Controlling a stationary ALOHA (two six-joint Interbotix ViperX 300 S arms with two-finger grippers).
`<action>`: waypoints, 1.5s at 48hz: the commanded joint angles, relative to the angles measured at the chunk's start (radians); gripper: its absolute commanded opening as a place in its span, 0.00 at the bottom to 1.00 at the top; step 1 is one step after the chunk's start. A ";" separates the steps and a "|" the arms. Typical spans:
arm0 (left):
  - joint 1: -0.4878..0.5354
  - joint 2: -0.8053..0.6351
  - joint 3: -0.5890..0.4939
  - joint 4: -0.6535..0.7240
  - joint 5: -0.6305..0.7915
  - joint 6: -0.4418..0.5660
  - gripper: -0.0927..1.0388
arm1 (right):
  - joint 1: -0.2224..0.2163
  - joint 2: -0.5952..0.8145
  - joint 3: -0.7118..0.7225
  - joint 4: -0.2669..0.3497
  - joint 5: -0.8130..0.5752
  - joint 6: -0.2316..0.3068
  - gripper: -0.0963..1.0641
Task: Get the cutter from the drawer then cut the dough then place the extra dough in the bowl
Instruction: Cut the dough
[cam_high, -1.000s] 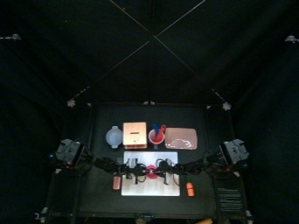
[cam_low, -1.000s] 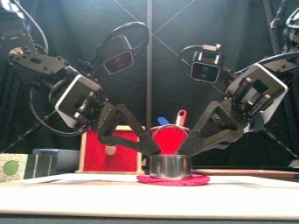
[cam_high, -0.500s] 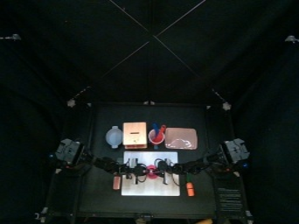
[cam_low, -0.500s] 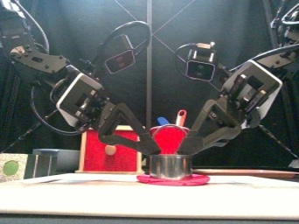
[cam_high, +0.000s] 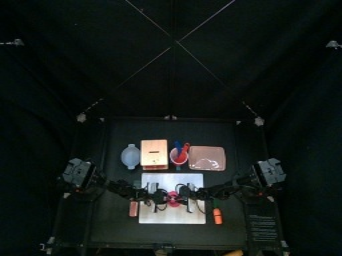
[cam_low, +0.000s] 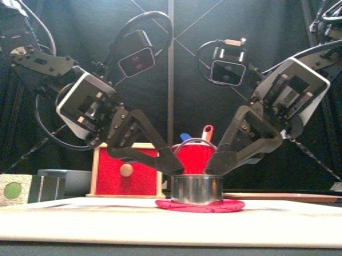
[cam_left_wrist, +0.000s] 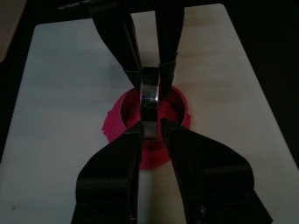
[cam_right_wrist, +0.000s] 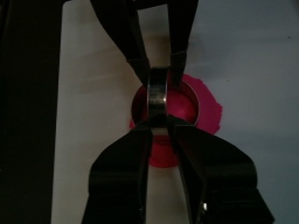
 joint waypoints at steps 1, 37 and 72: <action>0.000 -0.002 0.011 0.002 0.034 0.000 0.70 | 0.003 -0.021 -0.009 0.000 0.009 0.003 0.67; 0.026 -0.092 -0.012 0.037 -0.018 0.002 0.71 | -0.009 -0.075 -0.078 -0.061 0.008 0.000 0.67; 0.040 -0.156 0.054 0.091 -0.069 -0.002 0.71 | -0.069 -0.084 -0.107 -0.124 0.051 0.003 0.67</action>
